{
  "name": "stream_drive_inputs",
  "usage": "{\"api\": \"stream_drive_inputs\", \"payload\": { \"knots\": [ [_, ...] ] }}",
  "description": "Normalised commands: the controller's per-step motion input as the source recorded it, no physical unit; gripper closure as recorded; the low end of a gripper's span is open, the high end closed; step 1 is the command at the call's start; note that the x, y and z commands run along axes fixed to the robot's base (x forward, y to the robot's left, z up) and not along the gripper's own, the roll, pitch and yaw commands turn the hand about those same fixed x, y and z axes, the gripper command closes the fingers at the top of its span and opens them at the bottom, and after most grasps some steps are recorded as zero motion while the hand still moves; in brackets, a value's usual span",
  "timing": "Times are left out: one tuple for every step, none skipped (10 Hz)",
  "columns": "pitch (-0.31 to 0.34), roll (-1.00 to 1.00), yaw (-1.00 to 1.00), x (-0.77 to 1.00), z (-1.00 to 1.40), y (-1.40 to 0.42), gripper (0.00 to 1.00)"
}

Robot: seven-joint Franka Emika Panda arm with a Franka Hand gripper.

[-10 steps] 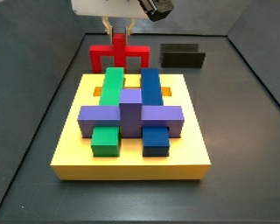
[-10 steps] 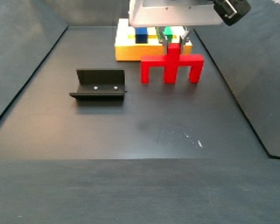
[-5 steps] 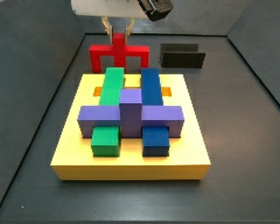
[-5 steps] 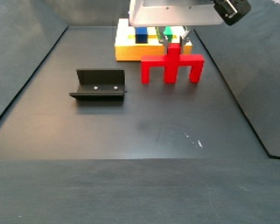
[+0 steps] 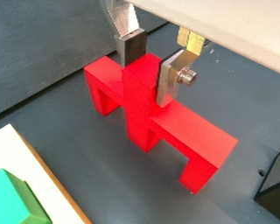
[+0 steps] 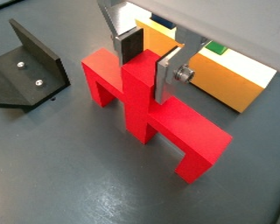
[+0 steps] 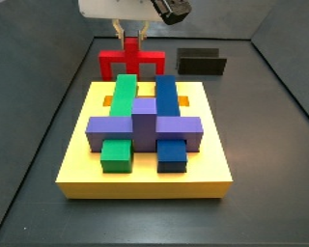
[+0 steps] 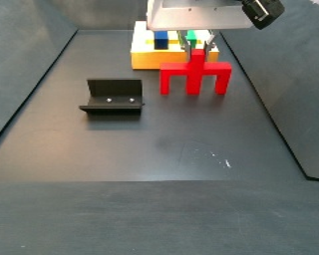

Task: Pick up the red object. Move up. Move to above the board. Insert the red object.
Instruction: Pick up the red object, then move up, then move to above the board.

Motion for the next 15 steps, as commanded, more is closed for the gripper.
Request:
{"api": "stream_drive_inputs", "payload": {
  "knots": [
    [0.000, 0.00, 0.00, 0.00, 0.00, 0.00, 1.00],
    [0.000, 0.00, 0.00, 0.00, 0.00, 0.00, 1.00],
    [0.000, 0.00, 0.00, 0.00, 0.83, 0.00, 1.00],
    [-0.002, 0.00, 0.03, 0.01, 0.83, 0.00, 1.00],
    [0.024, -0.01, 0.04, -0.02, 0.64, 0.00, 1.00],
    [0.016, -0.02, 0.03, 0.00, 0.35, -0.01, 1.00],
    [0.000, 0.00, 0.00, 0.00, 1.40, 0.00, 1.00],
    [0.029, 0.00, -0.01, -0.03, 1.40, 0.00, 1.00],
    [0.020, -0.02, -0.01, -0.06, 1.40, -0.01, 1.00],
    [0.020, -0.04, -0.01, 0.02, 1.40, 0.00, 1.00],
    [0.078, -0.04, -0.01, 0.05, 0.85, 0.00, 1.00],
    [0.103, -0.05, -0.01, 0.04, 0.61, 0.00, 1.00],
    [0.068, -0.05, -0.01, 0.04, 0.18, 0.00, 1.00],
    [0.120, -0.07, -0.10, 0.37, 0.27, -1.40, 1.00],
    [0.103, -0.03, -0.09, 0.37, 0.24, -1.40, 1.00]
  ]
}}
